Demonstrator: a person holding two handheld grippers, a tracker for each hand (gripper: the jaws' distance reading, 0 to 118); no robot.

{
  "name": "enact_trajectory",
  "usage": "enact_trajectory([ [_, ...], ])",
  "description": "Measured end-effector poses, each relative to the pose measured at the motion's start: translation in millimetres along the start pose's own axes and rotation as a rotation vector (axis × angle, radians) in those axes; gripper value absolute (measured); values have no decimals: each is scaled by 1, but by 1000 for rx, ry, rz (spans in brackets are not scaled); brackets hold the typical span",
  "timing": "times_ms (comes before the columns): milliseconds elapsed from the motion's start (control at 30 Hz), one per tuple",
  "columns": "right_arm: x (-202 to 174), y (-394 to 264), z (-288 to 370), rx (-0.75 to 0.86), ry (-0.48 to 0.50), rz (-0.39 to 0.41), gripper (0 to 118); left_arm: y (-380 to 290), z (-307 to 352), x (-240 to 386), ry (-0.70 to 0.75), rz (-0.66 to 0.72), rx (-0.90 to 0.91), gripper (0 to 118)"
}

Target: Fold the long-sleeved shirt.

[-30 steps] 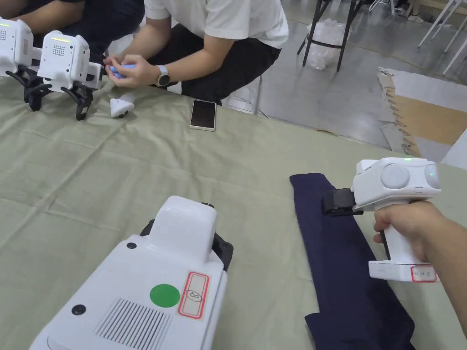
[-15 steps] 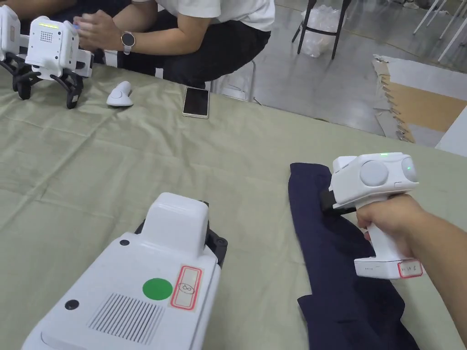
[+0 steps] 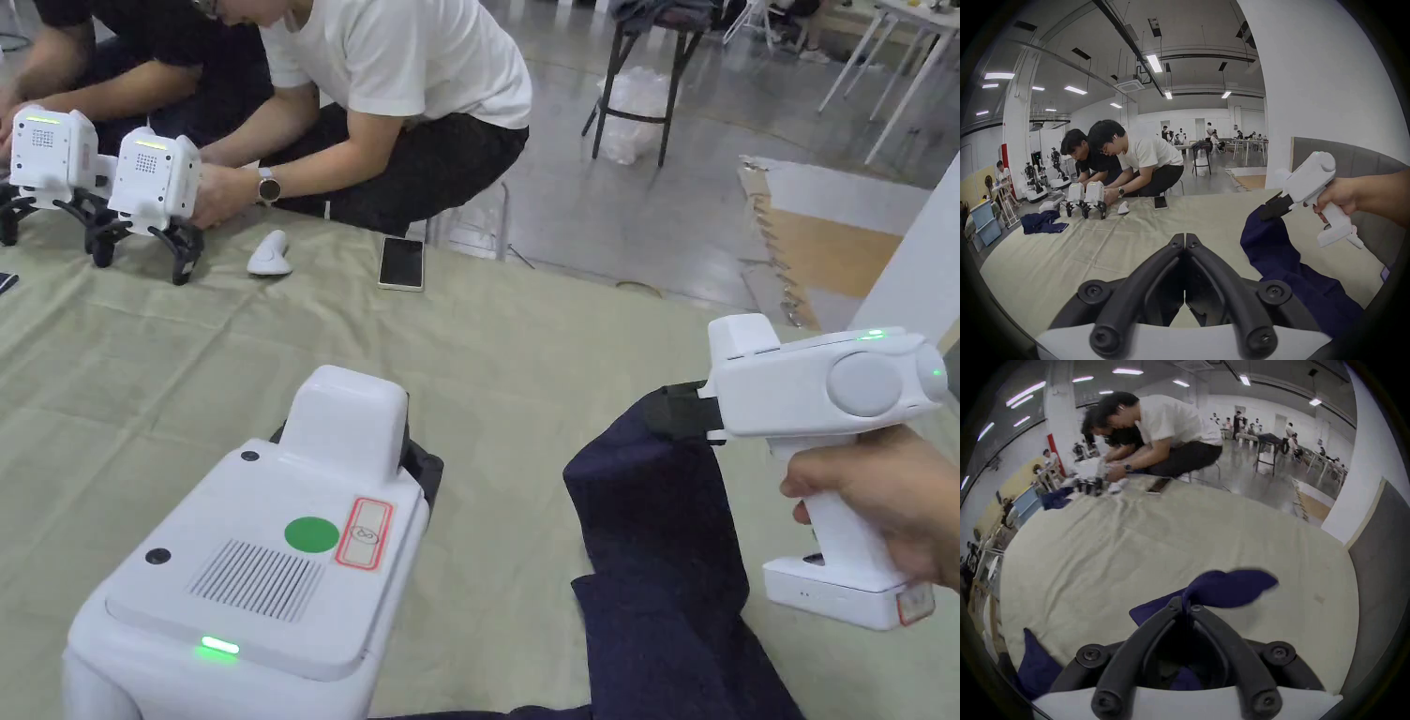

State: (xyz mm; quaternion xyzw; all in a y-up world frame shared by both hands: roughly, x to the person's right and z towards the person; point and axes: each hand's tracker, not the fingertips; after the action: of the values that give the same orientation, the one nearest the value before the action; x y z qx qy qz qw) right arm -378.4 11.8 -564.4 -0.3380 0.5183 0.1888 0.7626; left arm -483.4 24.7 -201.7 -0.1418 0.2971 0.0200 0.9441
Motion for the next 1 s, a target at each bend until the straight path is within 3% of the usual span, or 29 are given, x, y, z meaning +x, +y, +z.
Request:
enact_trajectory([
  [200, -46, -46, 114, 58, 61, 85, 1, 20, 60, 3, -5, -12, 24, 2],
  [467, -98, -151, 206, 65, 63, 93, 1, 29, 131, 12, -25, -30, 50, 2],
  [767, -149, -294, 226, -86, 42, 84, 1, 21, 179, 18, -49, -57, 41, 2],
  [1000, -144, -362, 188, -183, 30, 6, 1, 6, 190, 22, -57, -54, 20, 2],
])
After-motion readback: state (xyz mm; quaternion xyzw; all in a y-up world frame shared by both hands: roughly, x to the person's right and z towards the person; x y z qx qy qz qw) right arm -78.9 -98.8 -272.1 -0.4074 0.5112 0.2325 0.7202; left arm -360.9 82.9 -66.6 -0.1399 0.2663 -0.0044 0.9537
